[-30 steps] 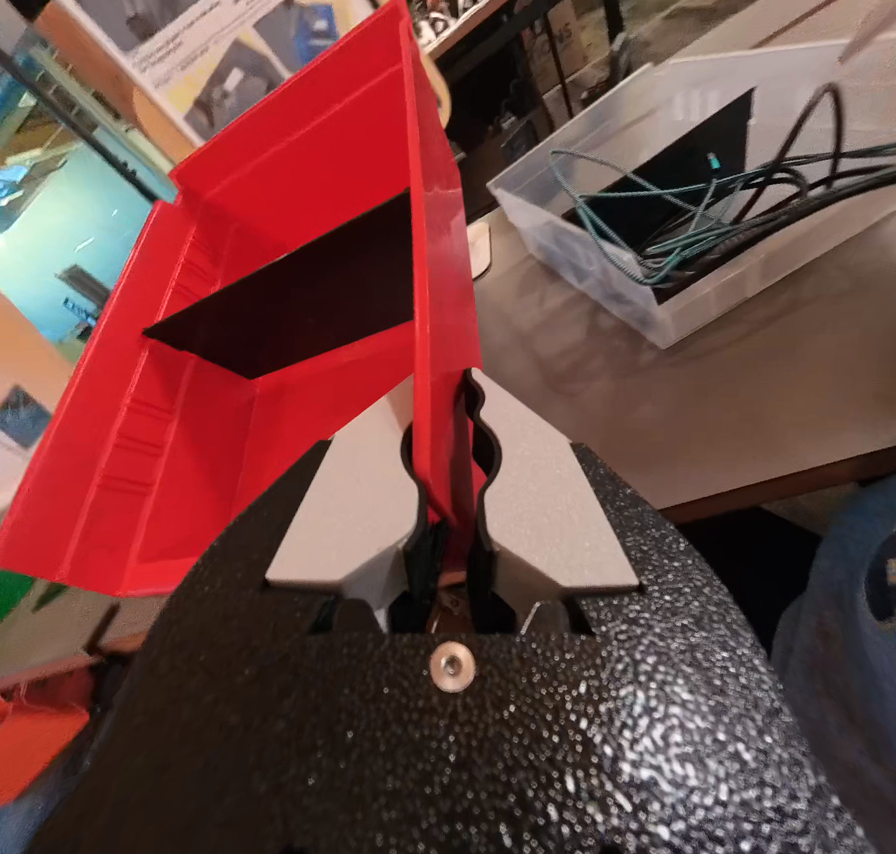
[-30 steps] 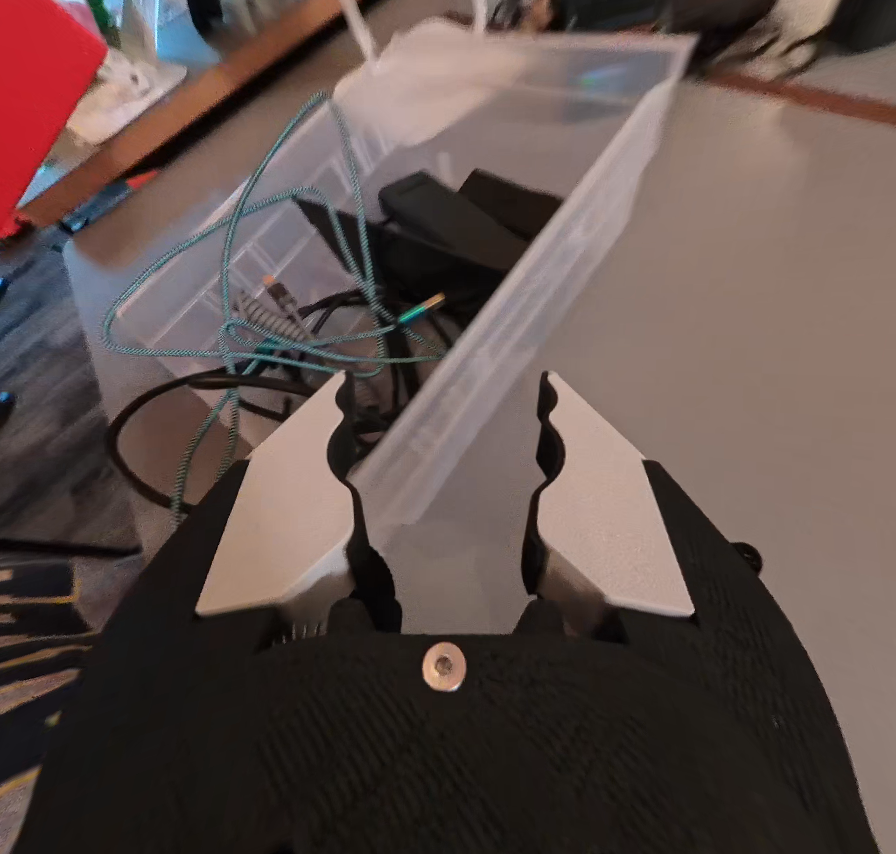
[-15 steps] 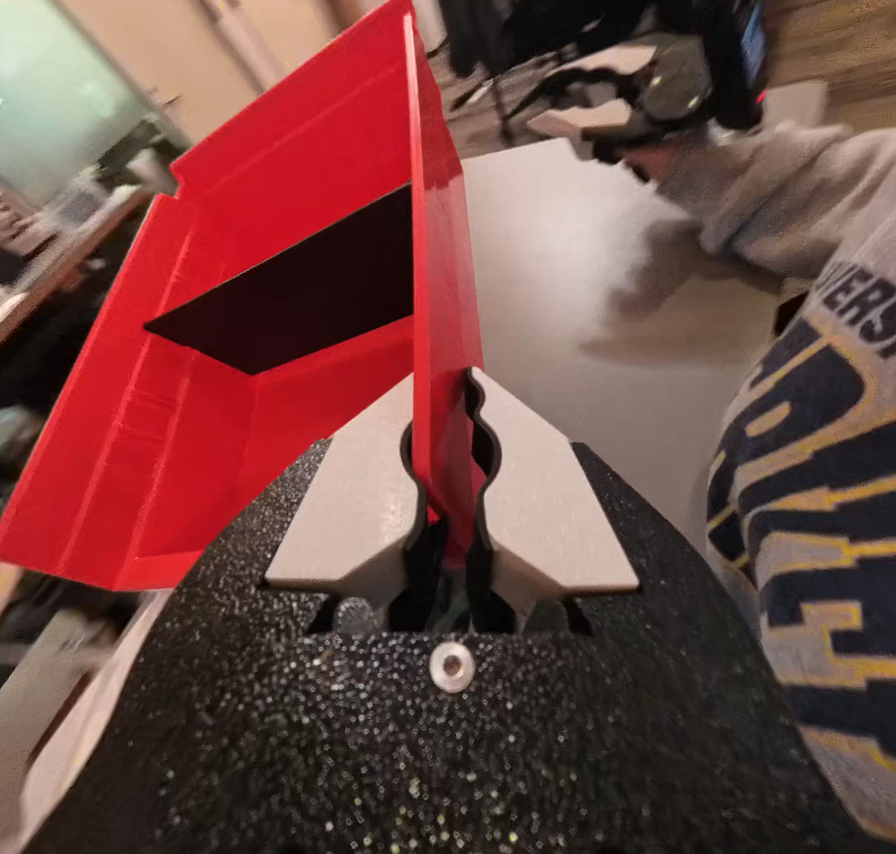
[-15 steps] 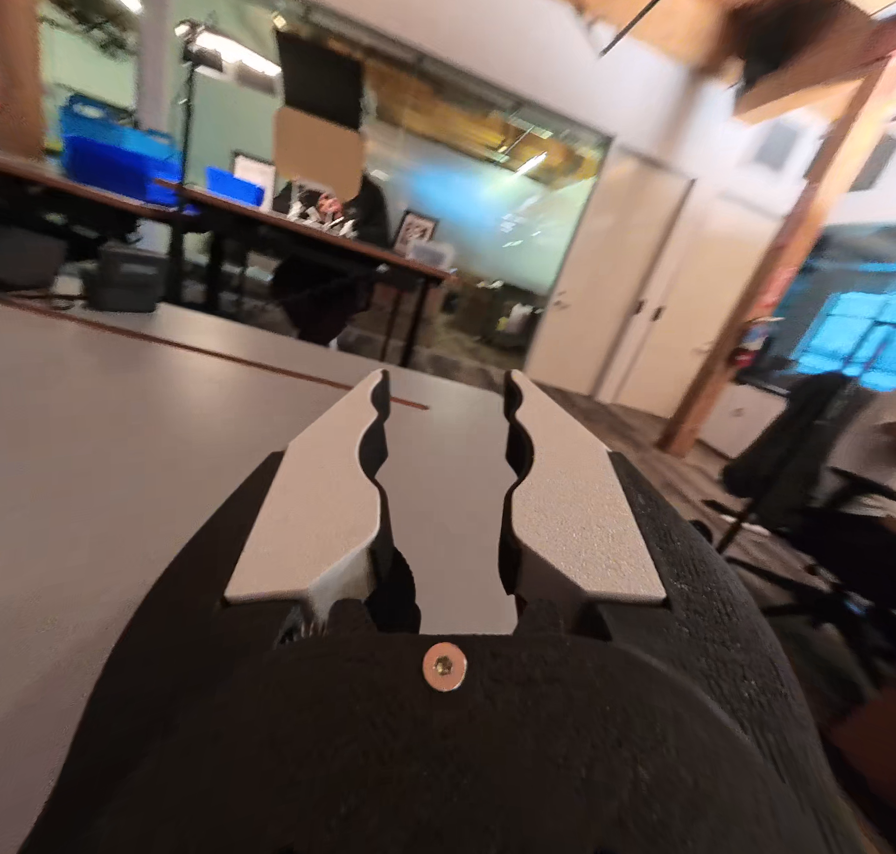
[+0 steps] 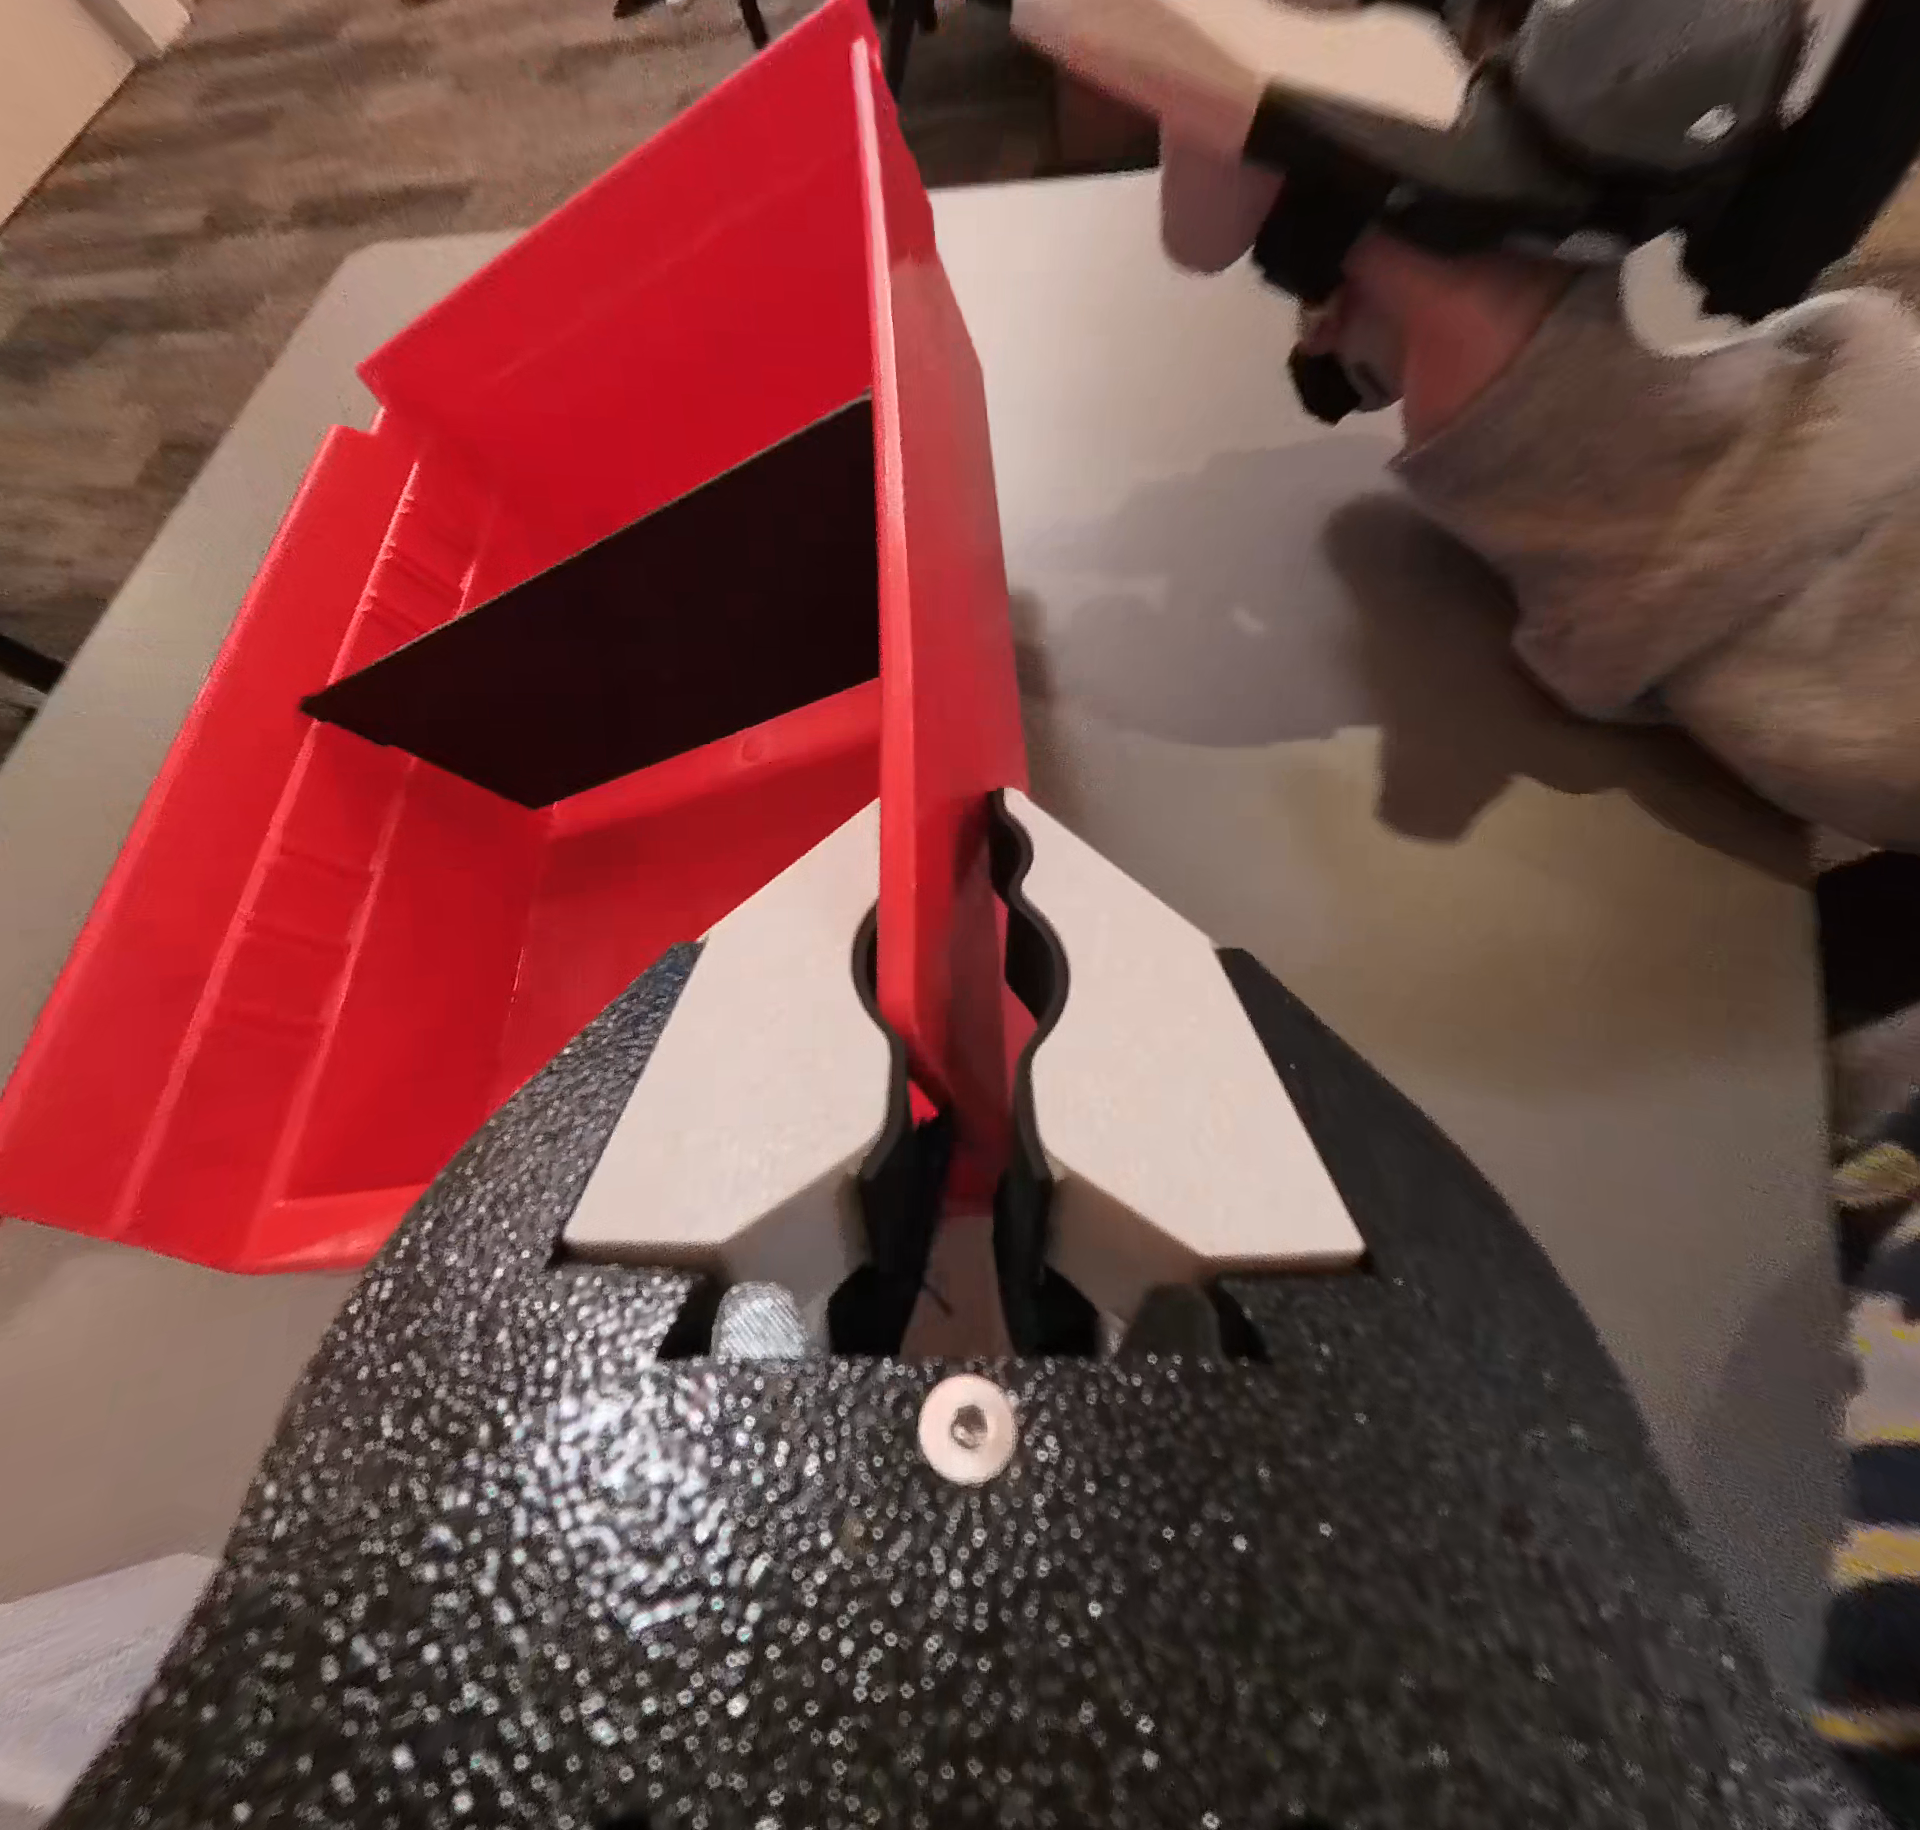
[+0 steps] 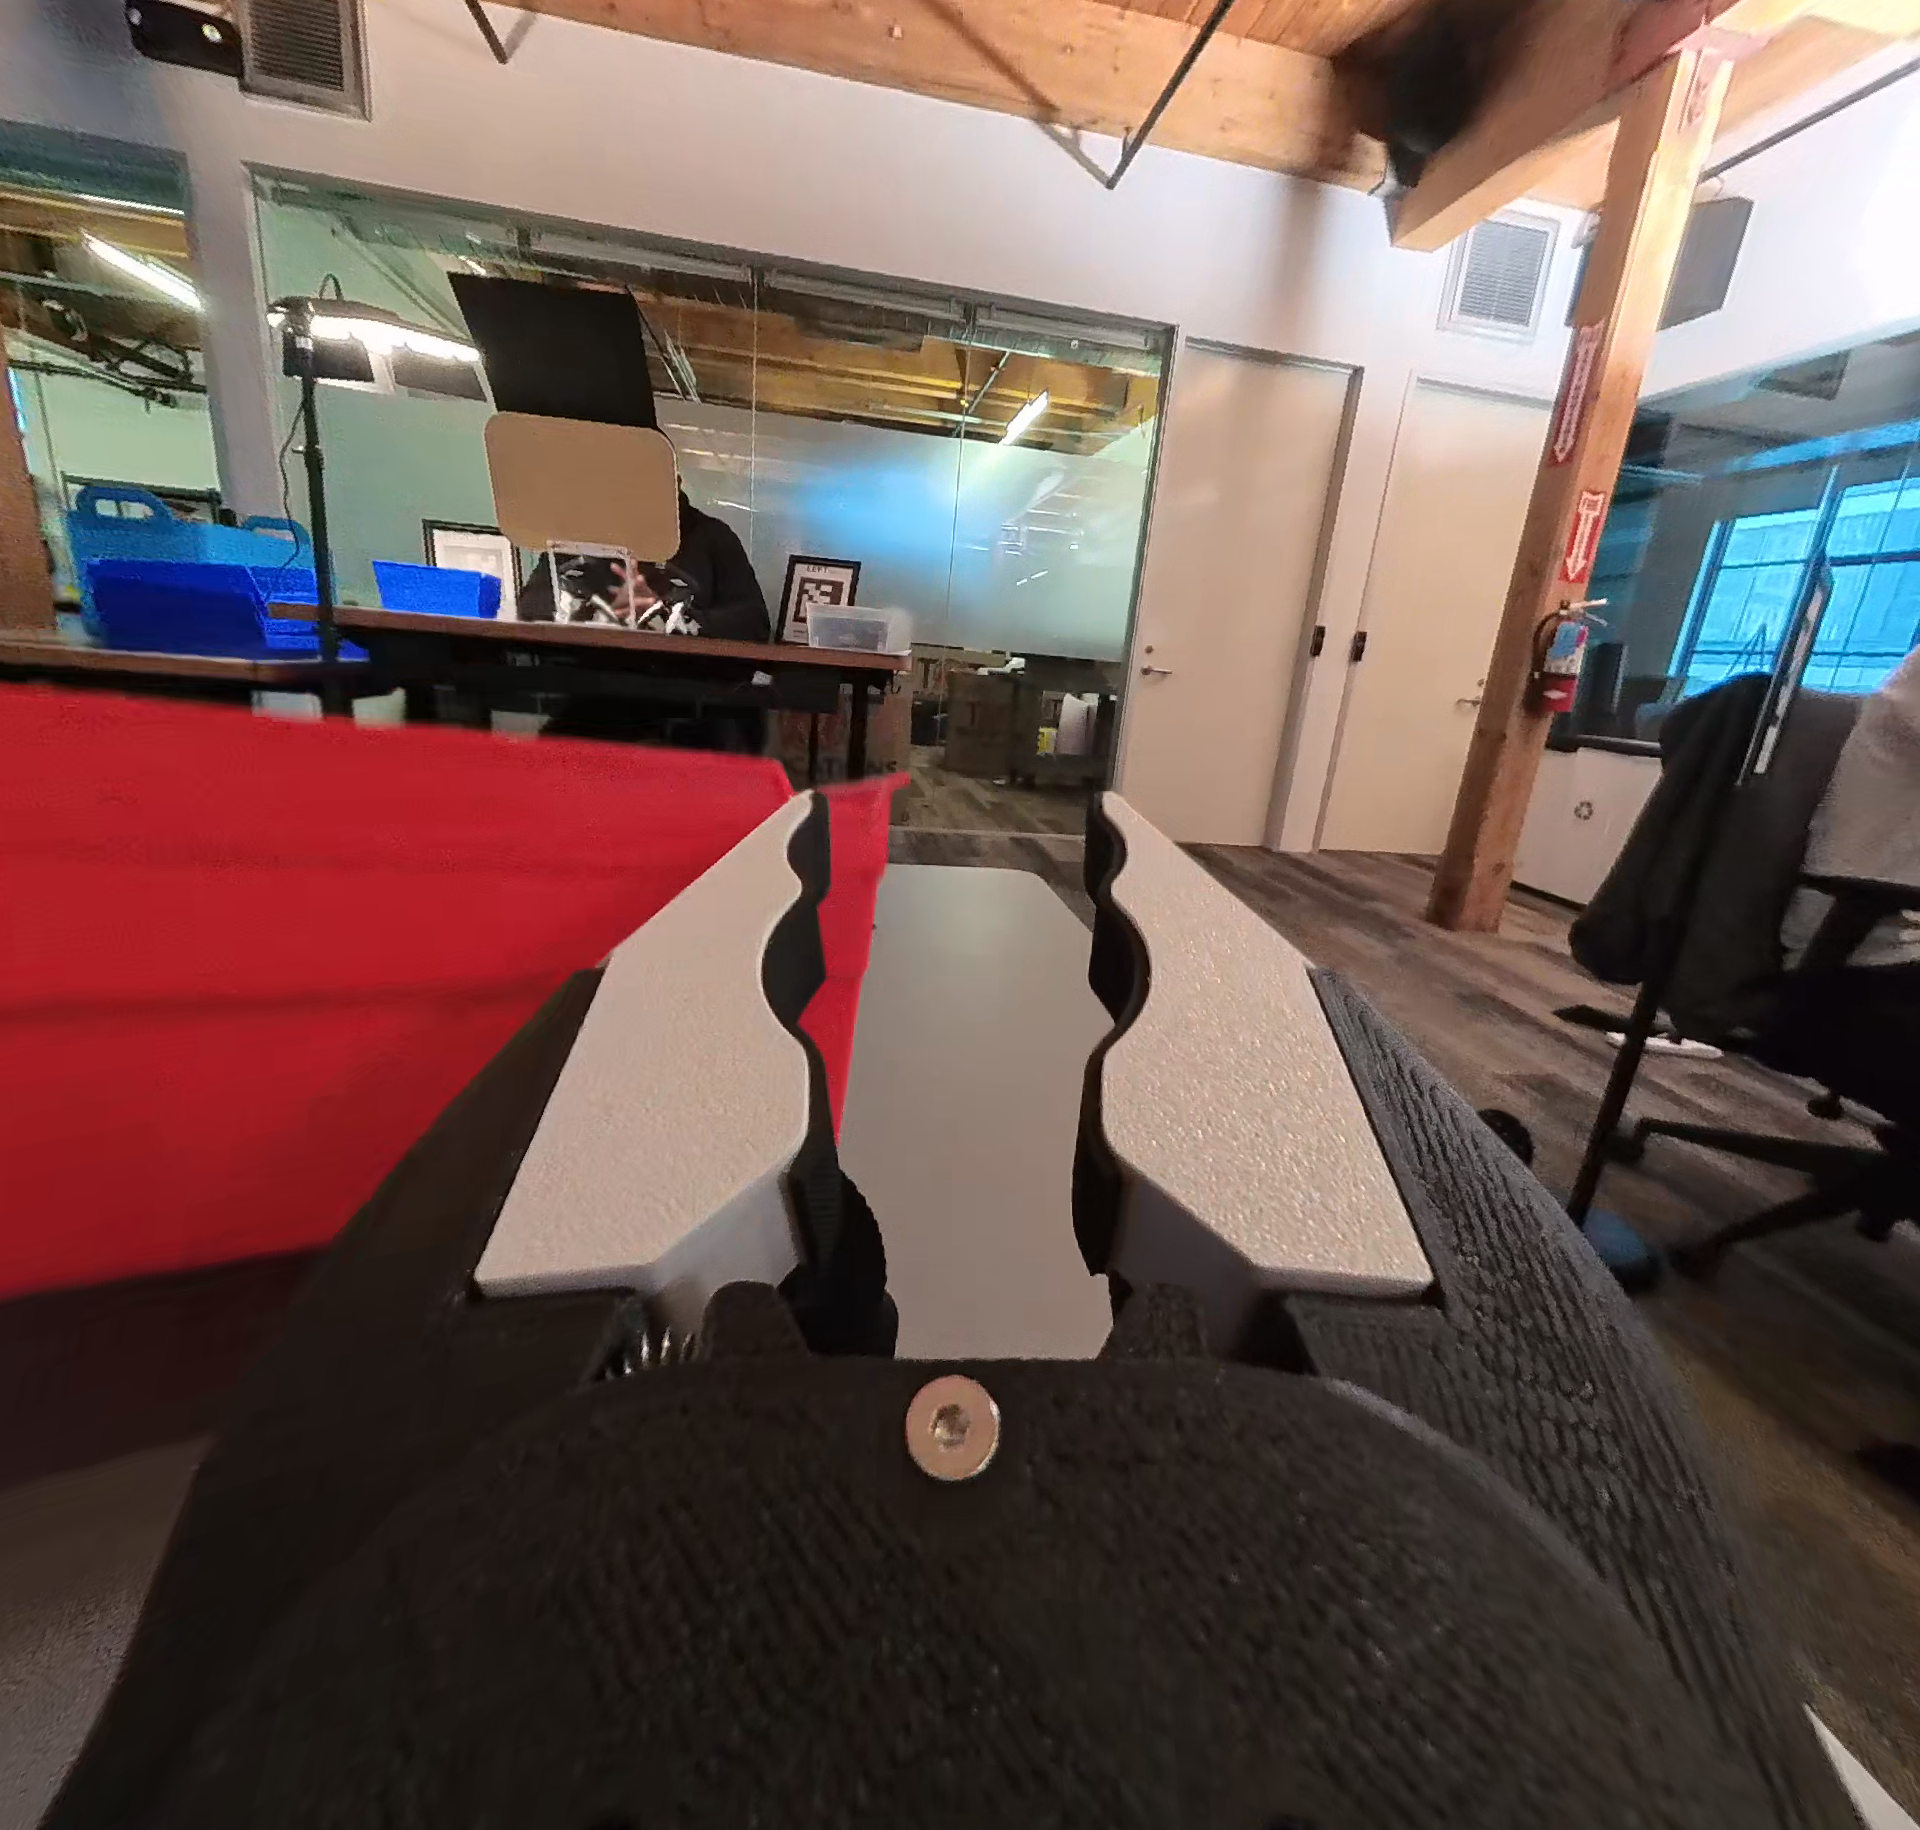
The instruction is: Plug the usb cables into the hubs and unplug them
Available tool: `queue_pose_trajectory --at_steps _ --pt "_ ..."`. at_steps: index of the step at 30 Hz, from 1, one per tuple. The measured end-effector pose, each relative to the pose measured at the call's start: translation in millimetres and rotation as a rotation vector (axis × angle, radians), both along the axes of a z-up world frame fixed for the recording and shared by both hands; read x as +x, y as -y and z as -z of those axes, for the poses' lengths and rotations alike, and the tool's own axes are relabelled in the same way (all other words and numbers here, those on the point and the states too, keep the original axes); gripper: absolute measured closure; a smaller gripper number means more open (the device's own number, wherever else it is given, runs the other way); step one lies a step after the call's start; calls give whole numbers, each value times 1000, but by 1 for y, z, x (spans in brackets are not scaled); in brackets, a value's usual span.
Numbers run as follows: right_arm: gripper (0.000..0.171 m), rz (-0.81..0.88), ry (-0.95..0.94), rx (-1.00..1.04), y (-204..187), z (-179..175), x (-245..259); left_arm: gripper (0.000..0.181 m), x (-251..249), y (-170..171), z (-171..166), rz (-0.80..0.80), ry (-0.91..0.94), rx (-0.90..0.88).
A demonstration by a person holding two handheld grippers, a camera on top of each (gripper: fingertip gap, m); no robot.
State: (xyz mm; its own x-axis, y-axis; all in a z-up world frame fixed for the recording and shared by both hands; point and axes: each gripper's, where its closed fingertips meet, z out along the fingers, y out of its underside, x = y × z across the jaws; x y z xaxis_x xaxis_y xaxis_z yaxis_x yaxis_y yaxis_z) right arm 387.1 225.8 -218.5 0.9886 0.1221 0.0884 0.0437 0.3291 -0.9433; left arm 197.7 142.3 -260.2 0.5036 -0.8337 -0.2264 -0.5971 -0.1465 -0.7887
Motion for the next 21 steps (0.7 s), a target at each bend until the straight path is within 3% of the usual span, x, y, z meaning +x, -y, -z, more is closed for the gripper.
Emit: queue_pose_trajectory --at_steps 11,15,18,21 --pt "121 -34 58 -66 -8 11 -14 172 12 -23 33 -87 53 -5" --pt "121 -48 96 -80 -9 14 -22 141 14 -17 35 -92 121 -66" --pt "120 -75 101 -97 -8 17 -26 117 22 3 12 -21 215 -92" --pt "88 -251 77 -88 3 13 -47 92 10 38 -35 51 305 -14"
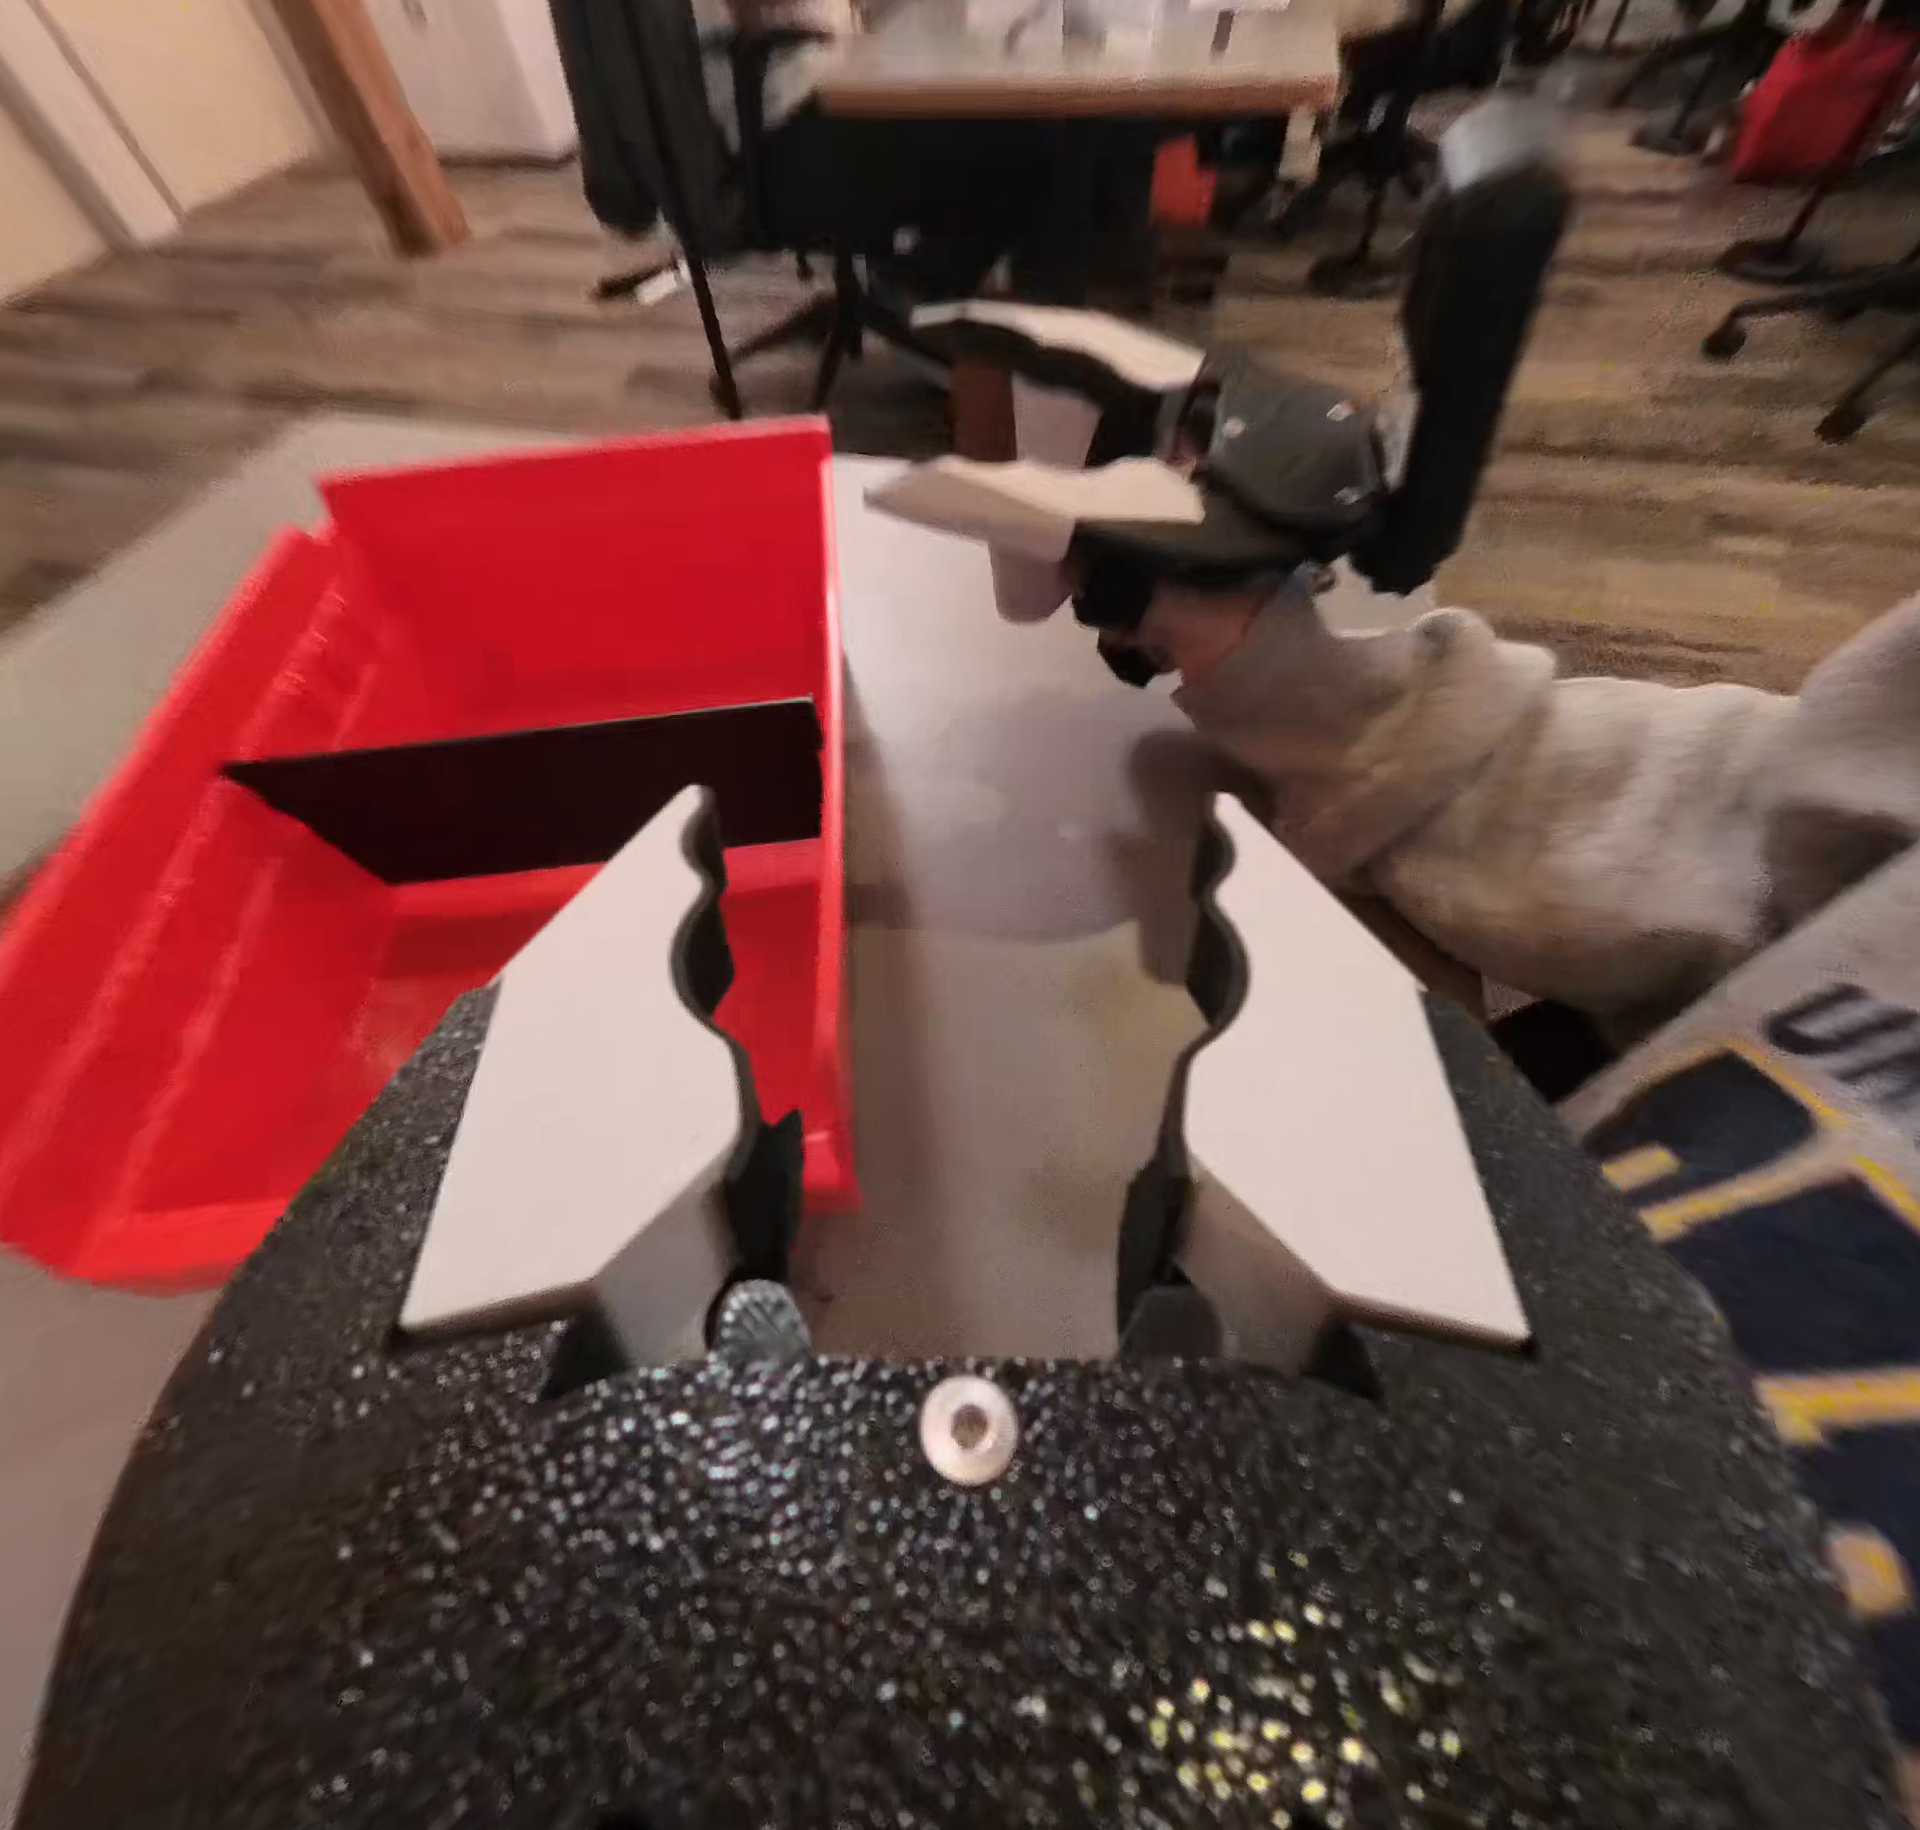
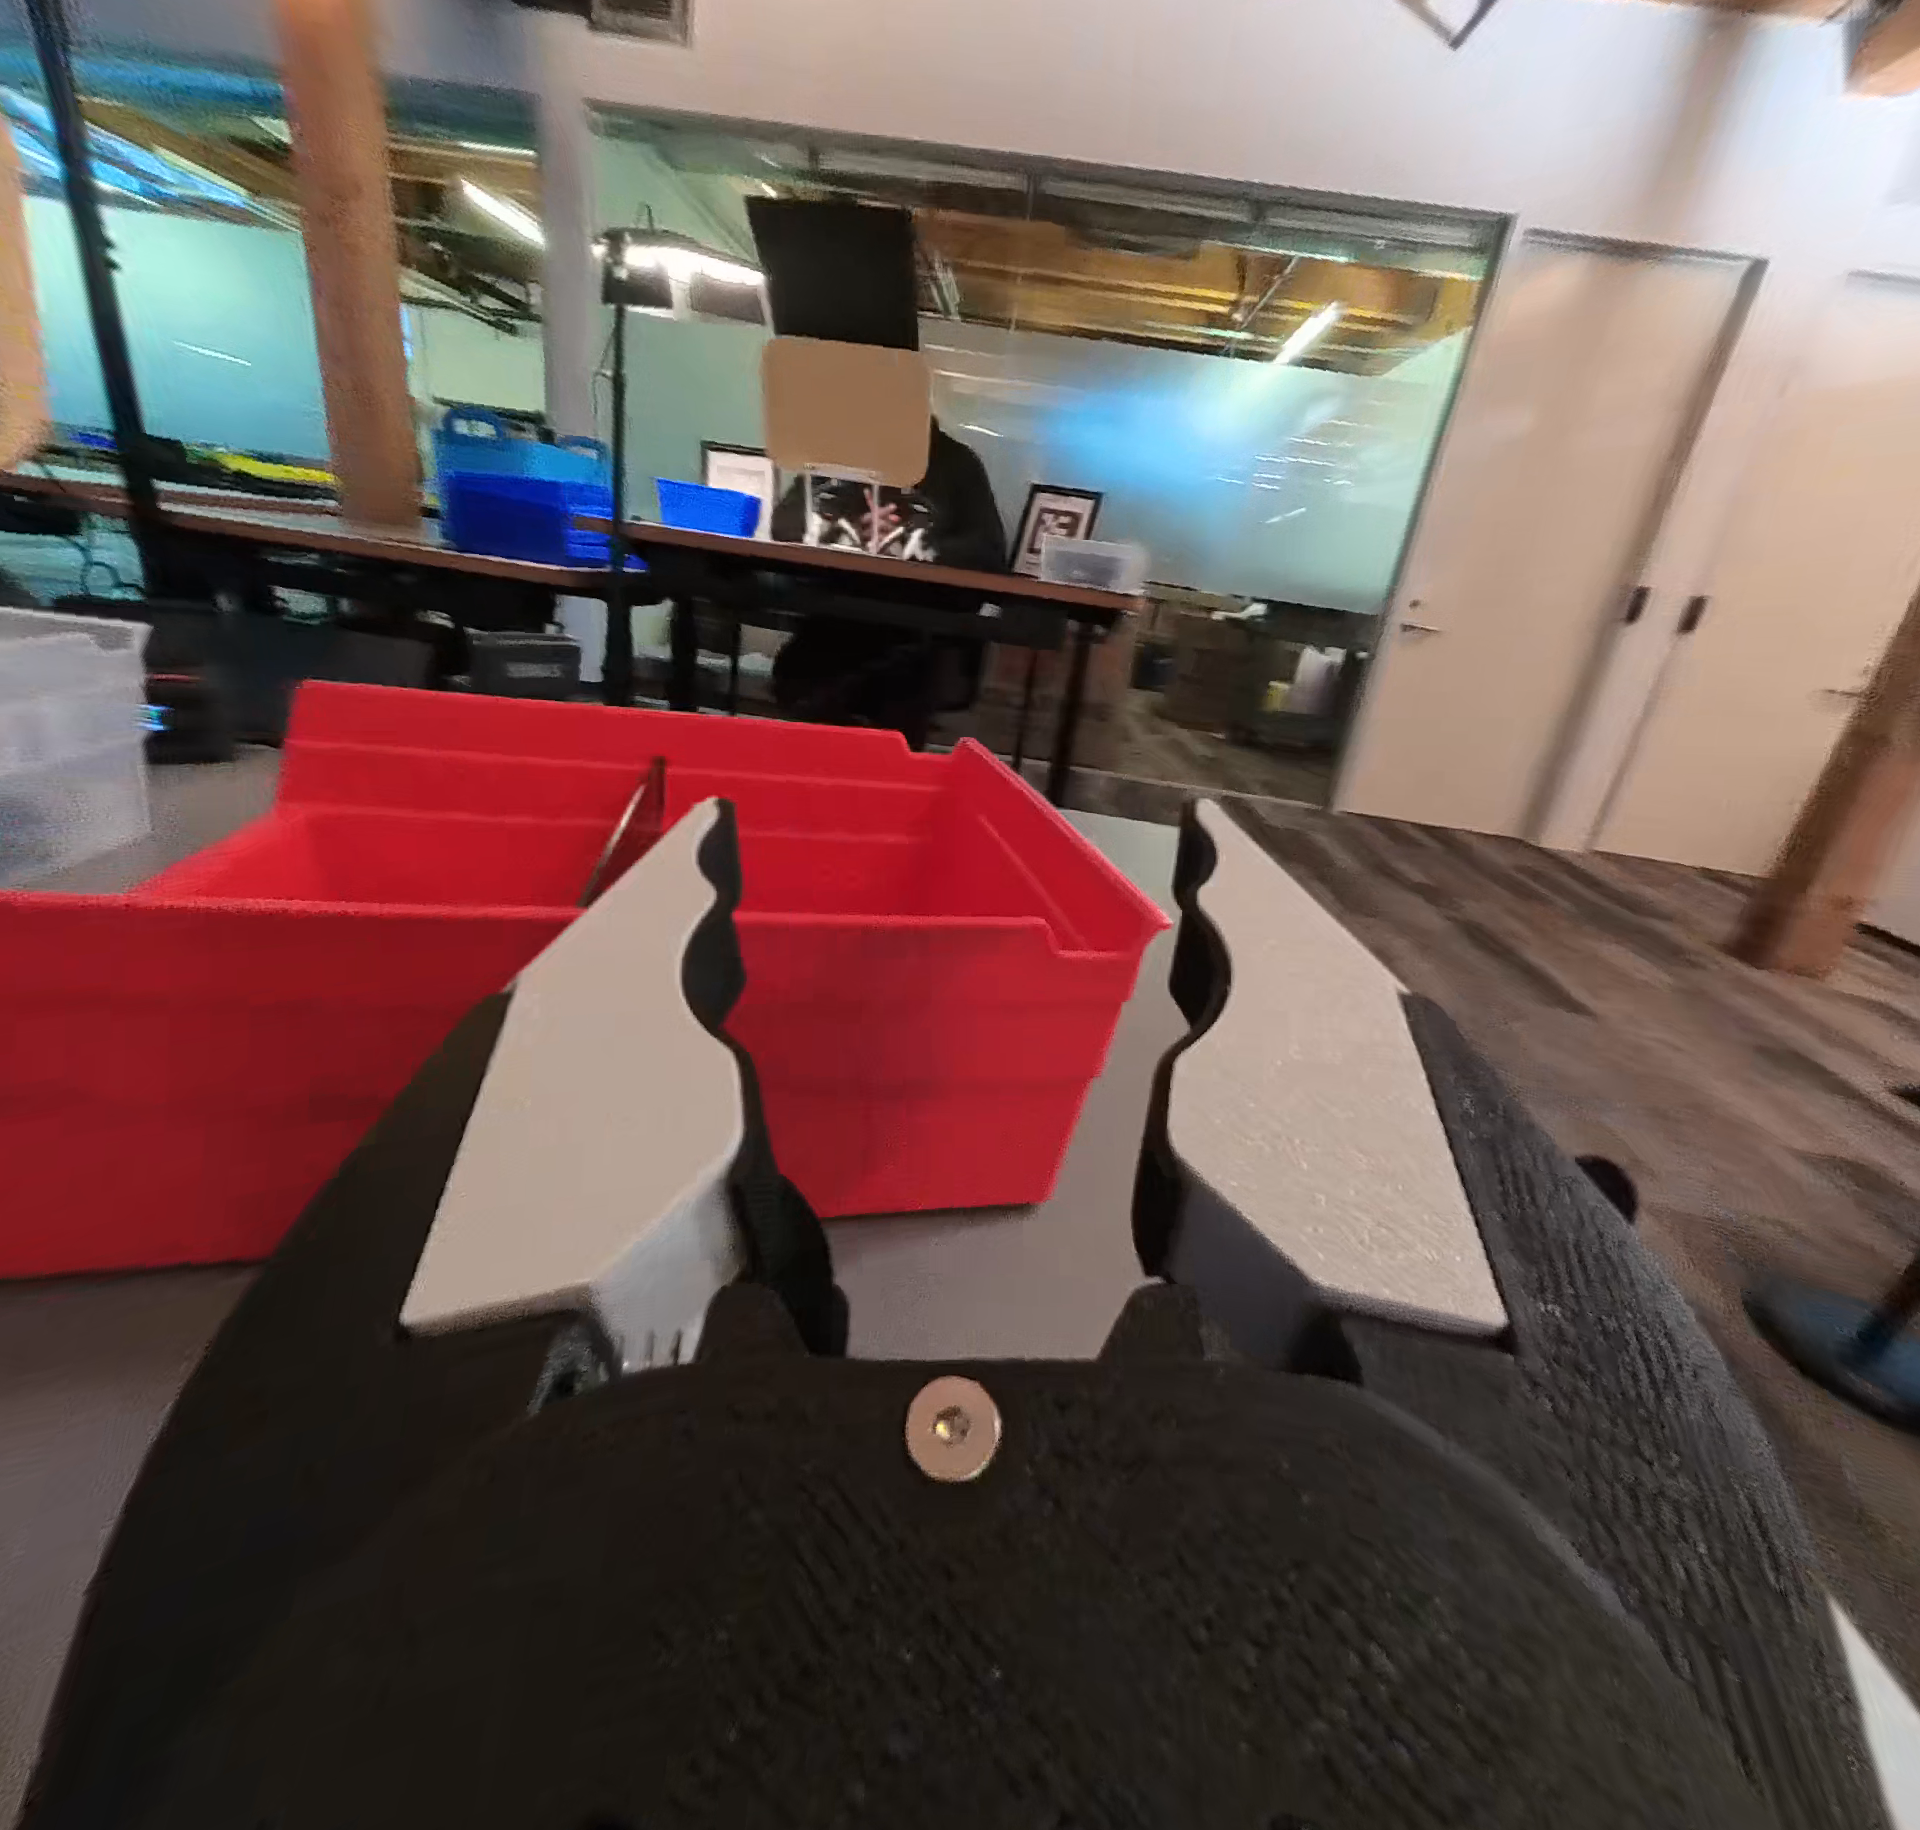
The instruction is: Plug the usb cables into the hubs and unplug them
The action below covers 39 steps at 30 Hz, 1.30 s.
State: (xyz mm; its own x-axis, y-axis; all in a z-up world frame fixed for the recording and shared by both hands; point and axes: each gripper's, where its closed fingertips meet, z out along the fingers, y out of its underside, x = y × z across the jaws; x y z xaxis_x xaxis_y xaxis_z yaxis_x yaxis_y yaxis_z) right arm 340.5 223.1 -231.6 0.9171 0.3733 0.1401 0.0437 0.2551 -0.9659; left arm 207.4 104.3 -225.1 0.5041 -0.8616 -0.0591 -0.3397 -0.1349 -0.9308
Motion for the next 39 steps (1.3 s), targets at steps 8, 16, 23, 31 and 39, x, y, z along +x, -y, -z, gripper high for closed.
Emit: queue_pose_trajectory --at_steps 8,16,23,31,39 --pt "55 -150 85 -95 32 -10 -62 74 -233 42 -65 -687 -12 290" --pt "47 -305 216 -91 79 -15 -153 67 -378 125 7 -1086 -8 113" --pt "33 -158 478 -250 51 20 -178 77 -369 107 42 -1047 70 0" --pt "30 -120 395 -490 39 50 -146 81 -379 91 72 -1107 7 -90" --pt "43 43 297 -649 27 60 -64 90 -388 90 74 -1098 61 -107"
